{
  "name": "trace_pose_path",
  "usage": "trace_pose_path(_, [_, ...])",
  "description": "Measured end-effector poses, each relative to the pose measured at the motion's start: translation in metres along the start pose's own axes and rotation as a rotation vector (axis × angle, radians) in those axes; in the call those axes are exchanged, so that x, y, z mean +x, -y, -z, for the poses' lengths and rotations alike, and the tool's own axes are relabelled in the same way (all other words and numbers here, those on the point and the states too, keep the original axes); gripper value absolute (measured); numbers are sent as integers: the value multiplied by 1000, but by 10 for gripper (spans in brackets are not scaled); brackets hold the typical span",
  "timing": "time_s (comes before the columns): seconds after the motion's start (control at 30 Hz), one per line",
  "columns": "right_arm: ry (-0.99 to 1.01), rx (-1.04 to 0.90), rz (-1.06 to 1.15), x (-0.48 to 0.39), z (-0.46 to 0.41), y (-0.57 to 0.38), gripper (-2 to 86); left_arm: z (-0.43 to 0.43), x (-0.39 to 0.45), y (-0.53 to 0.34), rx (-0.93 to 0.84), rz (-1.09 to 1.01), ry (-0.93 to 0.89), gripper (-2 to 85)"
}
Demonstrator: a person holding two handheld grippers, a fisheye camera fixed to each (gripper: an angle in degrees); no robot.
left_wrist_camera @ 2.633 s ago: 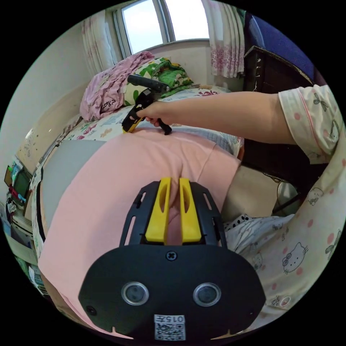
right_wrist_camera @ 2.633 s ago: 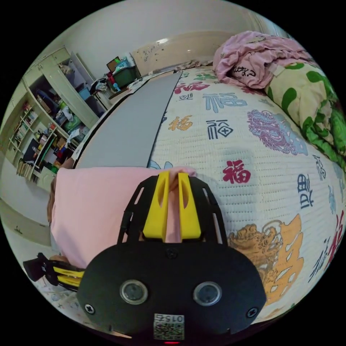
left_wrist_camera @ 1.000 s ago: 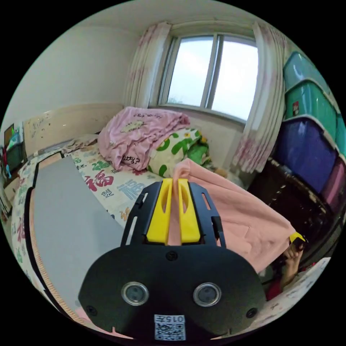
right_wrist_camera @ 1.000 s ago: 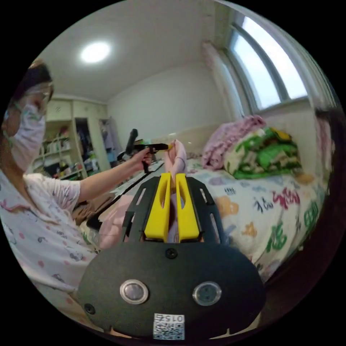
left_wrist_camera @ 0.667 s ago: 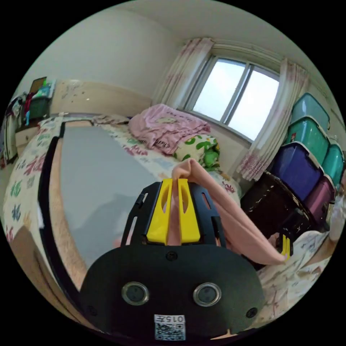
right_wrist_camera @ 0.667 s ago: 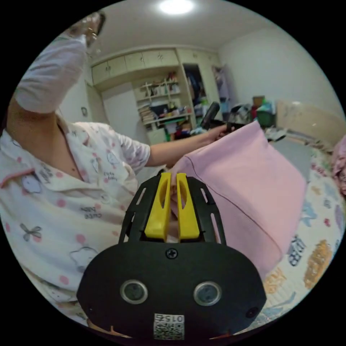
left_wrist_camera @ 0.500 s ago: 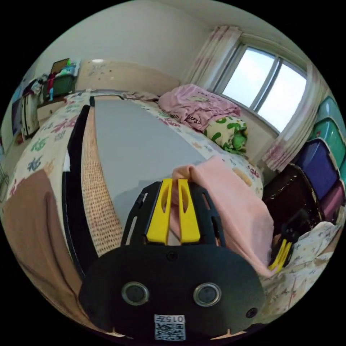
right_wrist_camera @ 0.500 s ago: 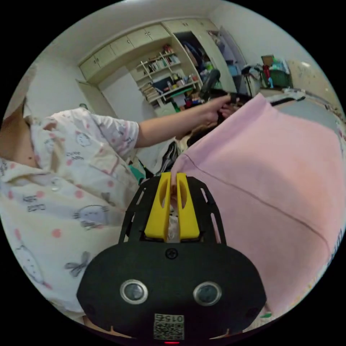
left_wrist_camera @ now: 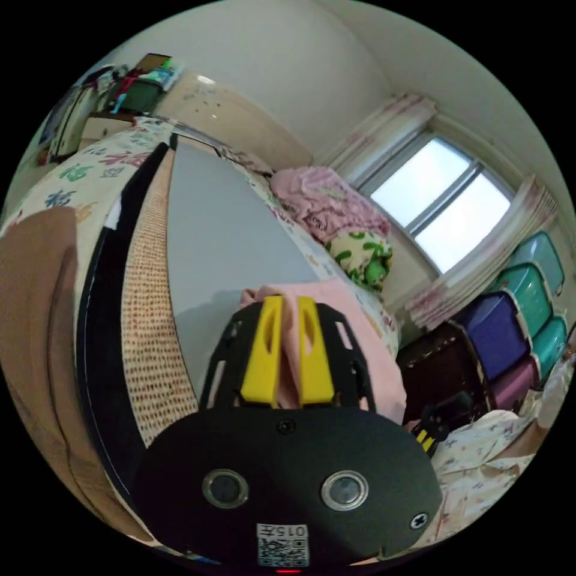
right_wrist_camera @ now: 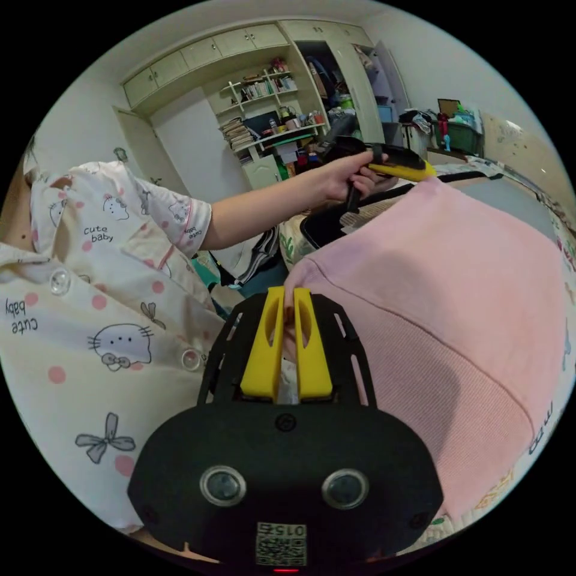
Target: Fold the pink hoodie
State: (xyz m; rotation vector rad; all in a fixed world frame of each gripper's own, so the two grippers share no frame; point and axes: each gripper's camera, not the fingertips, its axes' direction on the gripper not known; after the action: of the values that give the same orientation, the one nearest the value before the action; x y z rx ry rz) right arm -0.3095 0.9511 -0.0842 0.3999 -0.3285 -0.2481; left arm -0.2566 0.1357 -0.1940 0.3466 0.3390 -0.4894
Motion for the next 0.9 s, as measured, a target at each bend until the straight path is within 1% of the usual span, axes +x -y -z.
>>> trace_pose_path(0.03, [7,38,-1,-1,8,6,13,-6,16,4,23,-48,57,10])
trace_pose_path(0.1, [-6,120,-2,-1,22,14,14,-15,38,12,32,-108,114,0])
trace_pose_path(0.17, [-32,145,1,4,24,25,14,-35,55,13,14,-147,197,-4])
trace_pose_path(0.2, [-36,105,-9,13,15,34,15,-43,56,10,1,-143,216,-5])
trace_pose_path(0.27, [-25,-21,-39,31,-18,46,16,-83,51,-8,-99,-120,317,-6])
trace_pose_path(0.33, [-76,-207,-93,59,-75,50,18,-109,50,-29,-151,-123,392,-5])
trace_pose_path(0.4, [-131,-226,-69,70,-93,52,21,-124,49,-47,-161,-101,391,-3])
trace_pose_path(0.47, [-106,-216,-80,81,-92,64,26,-132,51,-61,-136,-62,356,2])
trace_pose_path(0.5, [-64,-201,-102,89,-87,73,31,-134,51,-63,-134,-53,346,4])
trace_pose_path(0.6, [37,-147,-133,101,-63,90,56,-136,52,-76,-95,8,260,27])
trace_pose_path(0.67, [122,-99,-105,102,-42,97,66,-132,54,-93,-38,16,156,58])
trace_pose_path(0.73, [218,21,-51,107,2,108,66,-134,58,-105,-20,13,99,77])
trace_pose_path(0.77, [222,64,-45,111,16,111,68,-139,61,-112,-26,14,75,89])
trace_pose_path(0.8, [195,167,-51,123,48,119,73,-143,63,-115,-33,15,64,96])
trace_pose_path(0.83, [129,286,-99,142,81,126,80,-151,66,-120,-45,12,46,107])
trace_pose_path(0.87, [87,343,-132,153,96,129,88,-160,70,-123,-58,14,36,115])
trace_pose_path(0.9, [-9,440,-197,177,123,134,105,-165,71,-124,-66,18,34,119])
